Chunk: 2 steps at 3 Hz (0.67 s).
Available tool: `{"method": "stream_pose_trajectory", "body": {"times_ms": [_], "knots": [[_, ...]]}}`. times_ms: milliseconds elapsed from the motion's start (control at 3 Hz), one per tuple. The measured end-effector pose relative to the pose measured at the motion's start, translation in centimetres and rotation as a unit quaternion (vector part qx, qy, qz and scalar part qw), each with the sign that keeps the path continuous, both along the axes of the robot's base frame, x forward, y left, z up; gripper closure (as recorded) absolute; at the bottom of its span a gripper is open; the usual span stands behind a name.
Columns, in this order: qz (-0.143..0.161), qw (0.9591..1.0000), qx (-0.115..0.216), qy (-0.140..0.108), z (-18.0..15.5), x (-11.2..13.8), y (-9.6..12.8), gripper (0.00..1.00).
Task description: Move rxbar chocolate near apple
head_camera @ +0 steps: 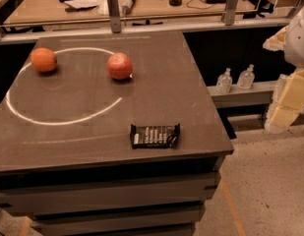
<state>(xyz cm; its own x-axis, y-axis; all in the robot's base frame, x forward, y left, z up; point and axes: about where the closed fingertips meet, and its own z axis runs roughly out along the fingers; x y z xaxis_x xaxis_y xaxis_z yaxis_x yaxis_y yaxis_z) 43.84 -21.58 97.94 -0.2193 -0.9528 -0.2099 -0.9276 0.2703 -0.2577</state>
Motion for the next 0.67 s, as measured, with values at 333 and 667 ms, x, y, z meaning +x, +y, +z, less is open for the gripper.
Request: {"method": "stream_pose_trajectory", "body": {"times_ms": [333,667], "knots": [[0.000,1.0000,0.000,0.000,0.0,0.0,0.0,0.00],[0.018,0.9997,0.016,0.002,-0.7,0.8,1.8,0.00]]}}
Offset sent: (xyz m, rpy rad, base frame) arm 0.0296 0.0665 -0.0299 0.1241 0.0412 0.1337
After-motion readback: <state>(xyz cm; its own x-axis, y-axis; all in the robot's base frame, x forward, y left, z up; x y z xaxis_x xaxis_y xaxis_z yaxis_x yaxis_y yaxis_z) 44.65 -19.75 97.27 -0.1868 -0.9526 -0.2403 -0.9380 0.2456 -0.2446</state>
